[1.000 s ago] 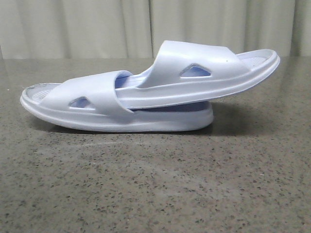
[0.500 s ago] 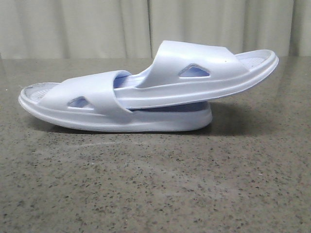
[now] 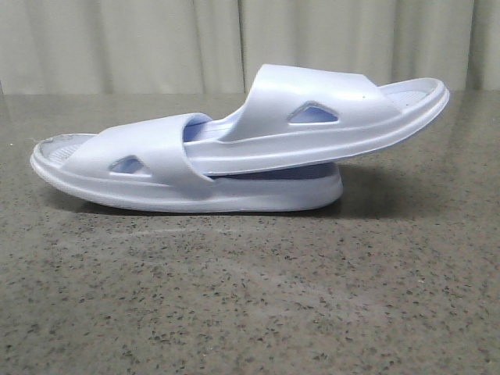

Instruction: Insert blue slippers together front up

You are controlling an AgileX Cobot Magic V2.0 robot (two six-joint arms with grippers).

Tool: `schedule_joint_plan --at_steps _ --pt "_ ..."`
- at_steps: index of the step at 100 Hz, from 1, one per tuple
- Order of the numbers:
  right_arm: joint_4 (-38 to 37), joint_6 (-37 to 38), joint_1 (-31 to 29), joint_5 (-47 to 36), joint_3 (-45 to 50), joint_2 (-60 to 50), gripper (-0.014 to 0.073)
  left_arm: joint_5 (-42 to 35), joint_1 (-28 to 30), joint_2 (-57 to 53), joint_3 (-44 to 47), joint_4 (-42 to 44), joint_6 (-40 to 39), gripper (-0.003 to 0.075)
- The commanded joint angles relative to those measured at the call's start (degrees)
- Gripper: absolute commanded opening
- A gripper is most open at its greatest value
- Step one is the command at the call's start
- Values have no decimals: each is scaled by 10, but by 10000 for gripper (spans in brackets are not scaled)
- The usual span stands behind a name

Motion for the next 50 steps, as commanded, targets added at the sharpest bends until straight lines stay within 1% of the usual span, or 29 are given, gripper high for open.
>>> schedule_joint_plan --at_steps 1,3,7,50 --pt "-7 -5 -4 -46 -15 1 -106 -18 -3 5 -14 -11 -6 33" --pt "-7 -5 -4 -46 -15 1 -107 -18 -3 5 -14 -11 -6 17" --pt "-7 -5 -4 -46 -15 1 -107 -19 -3 5 -14 -11 -6 15" --pt "-7 -5 -4 -44 -15 1 -107 -18 -3 5 -14 -11 -6 16"
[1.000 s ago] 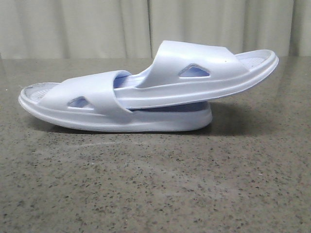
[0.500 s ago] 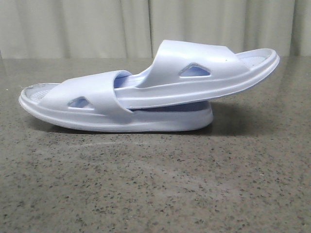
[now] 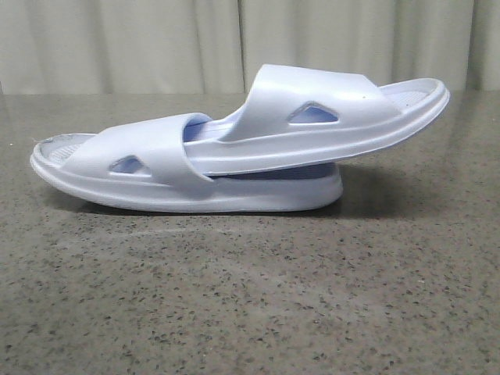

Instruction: Insert blue slippers together front up

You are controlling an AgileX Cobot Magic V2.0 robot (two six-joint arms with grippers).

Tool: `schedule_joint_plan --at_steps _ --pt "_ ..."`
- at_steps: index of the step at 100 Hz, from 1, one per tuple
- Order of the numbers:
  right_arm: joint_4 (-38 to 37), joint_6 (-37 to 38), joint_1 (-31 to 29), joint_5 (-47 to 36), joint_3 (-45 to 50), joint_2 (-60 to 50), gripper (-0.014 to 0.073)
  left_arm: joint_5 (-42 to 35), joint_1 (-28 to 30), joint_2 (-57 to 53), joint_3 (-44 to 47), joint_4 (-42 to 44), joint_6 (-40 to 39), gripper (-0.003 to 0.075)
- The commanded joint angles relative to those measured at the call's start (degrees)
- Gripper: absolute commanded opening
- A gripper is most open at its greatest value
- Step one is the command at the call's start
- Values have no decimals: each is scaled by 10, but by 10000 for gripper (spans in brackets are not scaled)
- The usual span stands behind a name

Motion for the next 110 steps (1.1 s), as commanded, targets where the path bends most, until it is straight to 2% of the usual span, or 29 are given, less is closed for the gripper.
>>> schedule_joint_plan --at_steps 1,52,57,63,68,94,110 --pt "-7 -5 -4 -44 -15 1 -107 -18 -3 5 -14 -11 -6 16" --pt "-7 -5 -4 -44 -15 1 -107 -17 -3 5 -9 -9 -6 16" --pt "-7 -5 -4 -44 -15 1 -107 -18 -3 5 -8 11 -6 16" --pt "-7 -5 -4 -44 -15 1 -107 -33 -3 2 -8 95 -10 16" --pt "-7 -5 -4 -44 -15 1 -107 -39 -3 0 -8 162 -46 16" --pt "-7 -5 -4 -44 -15 1 -107 -126 -8 -31 42 509 -411 16" --pt "-7 -5 -4 -44 -15 1 -107 -172 -8 -63 93 658 -542 16"
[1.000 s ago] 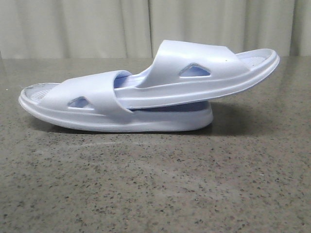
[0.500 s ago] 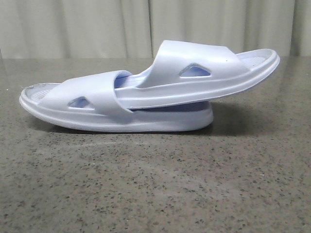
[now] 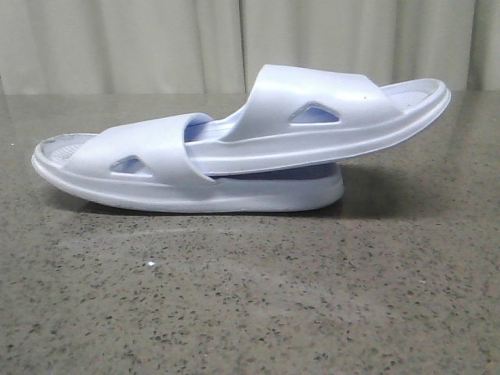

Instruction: Insert blue slippers together front up

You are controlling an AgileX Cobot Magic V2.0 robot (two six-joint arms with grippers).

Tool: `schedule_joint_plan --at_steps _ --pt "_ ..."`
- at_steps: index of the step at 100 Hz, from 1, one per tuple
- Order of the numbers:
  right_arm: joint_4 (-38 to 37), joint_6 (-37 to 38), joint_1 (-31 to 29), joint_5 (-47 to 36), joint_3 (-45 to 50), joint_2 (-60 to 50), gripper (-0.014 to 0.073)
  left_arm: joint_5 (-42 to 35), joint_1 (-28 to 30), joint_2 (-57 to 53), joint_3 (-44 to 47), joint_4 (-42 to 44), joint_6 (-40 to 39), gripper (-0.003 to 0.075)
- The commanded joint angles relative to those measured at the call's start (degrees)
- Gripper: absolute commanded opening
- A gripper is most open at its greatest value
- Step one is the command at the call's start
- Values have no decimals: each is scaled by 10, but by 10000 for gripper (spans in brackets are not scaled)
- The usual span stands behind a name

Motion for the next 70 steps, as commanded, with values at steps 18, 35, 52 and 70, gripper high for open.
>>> schedule_joint_plan --at_steps 18,35,52,70 --pt "-7 -5 -4 -44 -15 1 -107 -64 -6 -41 41 152 -140 16" --pt "-7 -5 -4 -44 -15 1 -107 -64 -2 -74 65 151 -140 16" --pt "-7 -5 -4 -43 -15 1 -107 -56 13 -73 65 153 -140 16" --pt "-7 -5 -4 -43 -15 1 -107 -56 21 -73 65 146 -140 16"
